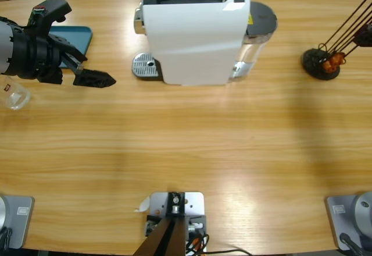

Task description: Pour coffee

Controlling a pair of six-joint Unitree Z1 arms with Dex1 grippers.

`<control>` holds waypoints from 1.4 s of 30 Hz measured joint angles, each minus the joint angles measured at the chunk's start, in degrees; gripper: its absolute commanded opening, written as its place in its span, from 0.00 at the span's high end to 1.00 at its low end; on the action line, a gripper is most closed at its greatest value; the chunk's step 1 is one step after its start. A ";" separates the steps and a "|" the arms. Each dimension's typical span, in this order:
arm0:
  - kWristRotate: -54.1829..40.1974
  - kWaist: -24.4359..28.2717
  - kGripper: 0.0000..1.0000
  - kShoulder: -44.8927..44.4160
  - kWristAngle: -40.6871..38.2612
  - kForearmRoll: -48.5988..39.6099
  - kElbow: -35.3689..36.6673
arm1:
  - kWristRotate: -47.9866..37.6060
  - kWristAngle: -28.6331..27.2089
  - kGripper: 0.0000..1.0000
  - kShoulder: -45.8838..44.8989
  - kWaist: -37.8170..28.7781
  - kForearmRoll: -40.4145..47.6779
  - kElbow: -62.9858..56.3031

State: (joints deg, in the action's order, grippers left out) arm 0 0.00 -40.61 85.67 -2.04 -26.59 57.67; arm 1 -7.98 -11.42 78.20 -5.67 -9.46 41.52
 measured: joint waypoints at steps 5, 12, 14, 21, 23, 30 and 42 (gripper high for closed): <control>0.00 0.00 0.00 0.00 0.00 0.01 0.00 | 0.13 -0.06 1.00 -1.01 0.00 -2.82 2.19; 0.00 0.00 0.00 0.00 0.00 0.01 0.00 | 0.13 -0.49 1.00 -2.40 -0.09 -9.66 9.20; 0.00 0.00 0.00 0.00 0.00 0.01 0.00 | 0.13 -1.15 1.00 -3.04 -0.47 -11.55 11.08; 0.18 0.00 0.00 0.00 0.00 0.02 -0.01 | 0.13 -2.79 1.00 -6.49 -1.67 -16.77 15.29; 0.34 0.00 0.00 0.00 0.00 0.02 -0.02 | 0.13 -2.90 1.00 -7.69 -2.58 -17.89 15.99; 0.65 0.00 0.00 0.00 0.00 0.04 -0.07 | 11.35 4.11 1.00 -13.96 -12.17 -18.54 17.15; 0.80 0.00 0.00 -3.43 0.01 0.13 -1.16 | 20.97 21.30 1.00 -9.42 -33.43 -20.23 24.78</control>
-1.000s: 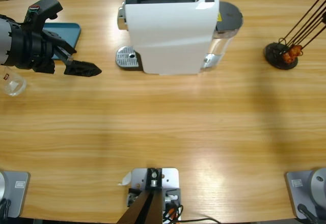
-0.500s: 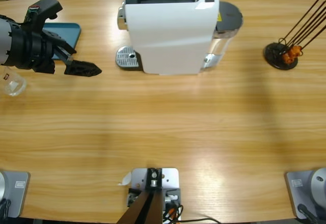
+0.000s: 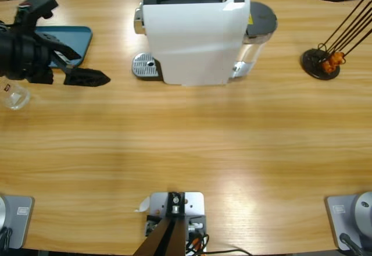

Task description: Pour coffee

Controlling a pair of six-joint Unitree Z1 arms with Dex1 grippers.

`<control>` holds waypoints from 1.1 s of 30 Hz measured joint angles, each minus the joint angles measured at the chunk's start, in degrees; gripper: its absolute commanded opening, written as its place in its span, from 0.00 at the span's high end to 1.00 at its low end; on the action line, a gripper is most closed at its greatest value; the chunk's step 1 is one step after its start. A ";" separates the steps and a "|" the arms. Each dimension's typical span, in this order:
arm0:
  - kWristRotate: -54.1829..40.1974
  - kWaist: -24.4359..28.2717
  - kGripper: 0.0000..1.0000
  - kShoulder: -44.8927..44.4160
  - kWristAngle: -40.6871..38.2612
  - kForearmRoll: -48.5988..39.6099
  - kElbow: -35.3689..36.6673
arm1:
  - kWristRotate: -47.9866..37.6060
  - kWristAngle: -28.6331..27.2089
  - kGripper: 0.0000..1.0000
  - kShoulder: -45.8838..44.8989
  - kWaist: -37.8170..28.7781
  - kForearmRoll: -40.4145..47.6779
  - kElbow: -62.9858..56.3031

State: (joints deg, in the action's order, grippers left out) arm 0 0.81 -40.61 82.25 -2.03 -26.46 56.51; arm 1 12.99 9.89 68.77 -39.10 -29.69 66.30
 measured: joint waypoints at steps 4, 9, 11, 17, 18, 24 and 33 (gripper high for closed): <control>0.00 0.00 0.00 -1.77 0.04 0.08 -0.07 | 4.18 2.32 1.00 6.92 -3.75 -2.04 6.14; 0.00 0.30 0.00 -2.73 0.15 0.19 -0.07 | 8.98 4.78 1.00 14.77 -4.71 -2.72 11.28; 0.00 0.86 0.00 -3.22 0.25 0.33 -0.08 | 10.47 5.25 1.00 17.36 -4.74 -2.81 13.62; 0.00 1.47 0.00 -3.84 0.28 1.94 -0.08 | 14.88 6.78 1.00 23.25 -4.75 -3.90 19.59; 0.00 1.48 0.00 -3.93 0.28 2.06 -0.08 | 15.51 7.02 1.00 24.20 -4.75 -4.02 20.24; 0.00 1.48 0.00 -4.28 0.28 2.35 -0.77 | 16.85 8.33 1.00 29.48 -4.75 -4.07 23.17; 0.00 1.47 0.00 -4.29 -0.49 2.47 -2.65 | 16.91 8.01 1.00 34.57 -4.06 -4.08 28.24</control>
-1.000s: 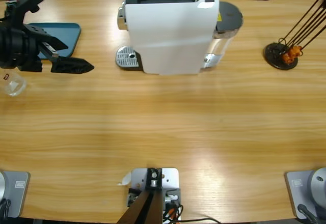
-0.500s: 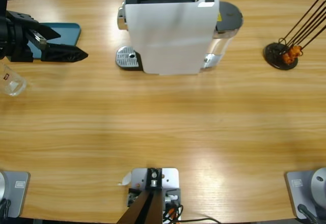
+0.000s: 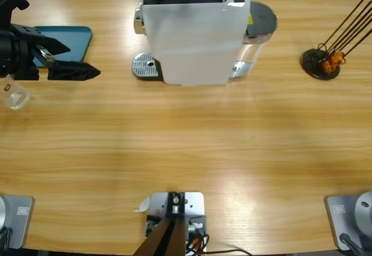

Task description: Pour coffee

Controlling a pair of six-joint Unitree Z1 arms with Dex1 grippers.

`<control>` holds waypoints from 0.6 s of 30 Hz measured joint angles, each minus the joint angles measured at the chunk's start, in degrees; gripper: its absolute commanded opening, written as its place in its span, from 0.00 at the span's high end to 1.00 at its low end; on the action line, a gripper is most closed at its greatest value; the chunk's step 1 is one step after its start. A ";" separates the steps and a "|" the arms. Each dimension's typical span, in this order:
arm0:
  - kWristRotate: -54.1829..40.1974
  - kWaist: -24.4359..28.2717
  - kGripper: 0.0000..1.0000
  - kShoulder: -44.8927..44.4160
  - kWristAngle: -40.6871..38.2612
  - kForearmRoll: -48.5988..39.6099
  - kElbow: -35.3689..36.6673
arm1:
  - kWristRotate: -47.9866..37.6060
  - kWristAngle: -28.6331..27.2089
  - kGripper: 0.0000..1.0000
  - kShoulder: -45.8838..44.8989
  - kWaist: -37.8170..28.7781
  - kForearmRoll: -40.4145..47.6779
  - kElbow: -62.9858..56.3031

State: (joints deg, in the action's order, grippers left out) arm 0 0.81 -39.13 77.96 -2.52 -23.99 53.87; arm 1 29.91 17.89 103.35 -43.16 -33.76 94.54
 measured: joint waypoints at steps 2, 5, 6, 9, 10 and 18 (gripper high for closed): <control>0.00 0.00 0.00 0.00 -0.03 0.08 -0.45 | 0.01 -0.36 1.00 1.04 0.15 0.00 0.47; 0.00 0.00 0.00 0.00 -0.04 0.27 -0.86 | 0.03 -1.28 1.00 1.98 0.55 0.00 0.58; 0.00 0.00 0.00 0.00 -0.04 0.37 -1.00 | 0.08 -1.53 1.00 2.18 0.75 0.00 0.59; 0.00 0.00 0.00 0.00 -0.04 0.55 -1.38 | 0.44 -2.30 1.00 2.59 1.41 0.00 0.63; 0.00 0.00 0.00 0.00 -0.04 0.60 -1.48 | 0.58 -2.53 1.00 2.66 1.68 0.00 0.63; 0.00 -0.04 0.00 0.00 -0.24 1.87 -2.00 | 1.21 -2.90 1.00 3.39 2.41 0.00 0.73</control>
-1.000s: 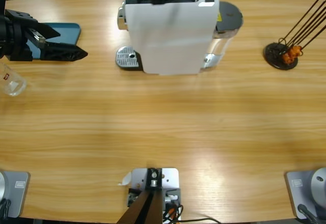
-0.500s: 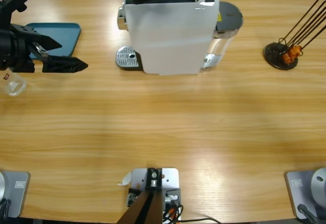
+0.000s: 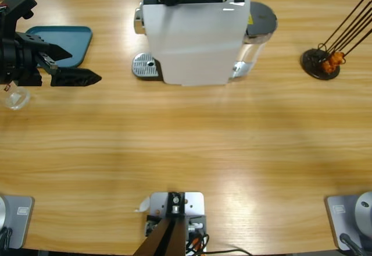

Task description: Pour coffee

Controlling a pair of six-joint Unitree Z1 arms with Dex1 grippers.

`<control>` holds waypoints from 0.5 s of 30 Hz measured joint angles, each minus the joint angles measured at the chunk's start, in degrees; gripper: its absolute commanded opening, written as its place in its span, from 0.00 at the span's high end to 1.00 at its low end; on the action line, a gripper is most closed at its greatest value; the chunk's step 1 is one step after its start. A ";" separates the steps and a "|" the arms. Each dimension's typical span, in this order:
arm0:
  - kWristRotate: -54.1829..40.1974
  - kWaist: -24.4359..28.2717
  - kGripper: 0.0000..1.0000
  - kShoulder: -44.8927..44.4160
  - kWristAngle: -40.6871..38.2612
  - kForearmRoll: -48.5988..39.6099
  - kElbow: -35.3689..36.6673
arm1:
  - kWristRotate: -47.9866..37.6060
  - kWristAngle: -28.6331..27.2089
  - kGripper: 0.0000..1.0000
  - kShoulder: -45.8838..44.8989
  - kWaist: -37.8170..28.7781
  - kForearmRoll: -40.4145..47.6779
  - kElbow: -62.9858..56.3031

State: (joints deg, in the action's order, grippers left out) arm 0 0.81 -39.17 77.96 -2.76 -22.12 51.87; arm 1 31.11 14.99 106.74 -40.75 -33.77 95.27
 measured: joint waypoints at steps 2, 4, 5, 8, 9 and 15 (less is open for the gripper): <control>0.00 0.00 0.00 0.00 -0.06 0.22 -0.02 | 0.18 0.00 1.00 0.19 0.00 0.00 0.26; 0.00 0.00 0.00 0.00 -0.14 0.33 -0.24 | 0.46 0.00 0.98 0.36 0.00 0.00 0.56; 0.00 0.00 0.00 0.00 -0.16 0.37 -0.37 | 0.55 0.00 0.89 0.45 0.00 0.00 0.73; 0.00 0.00 0.00 0.00 -0.22 0.49 -0.49 | 0.69 0.00 0.71 0.63 0.00 -0.12 0.97; 0.00 0.00 0.00 0.00 -0.22 0.62 -0.49 | 0.71 -0.03 0.71 0.65 0.00 -0.12 0.98; 0.00 0.00 0.00 0.00 -0.27 1.06 -0.52 | 0.72 -1.26 0.42 0.74 0.00 -0.33 1.01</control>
State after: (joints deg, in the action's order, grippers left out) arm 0 0.81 -39.17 77.96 -3.03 -21.06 51.35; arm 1 31.83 13.74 107.47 -40.75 -34.10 96.28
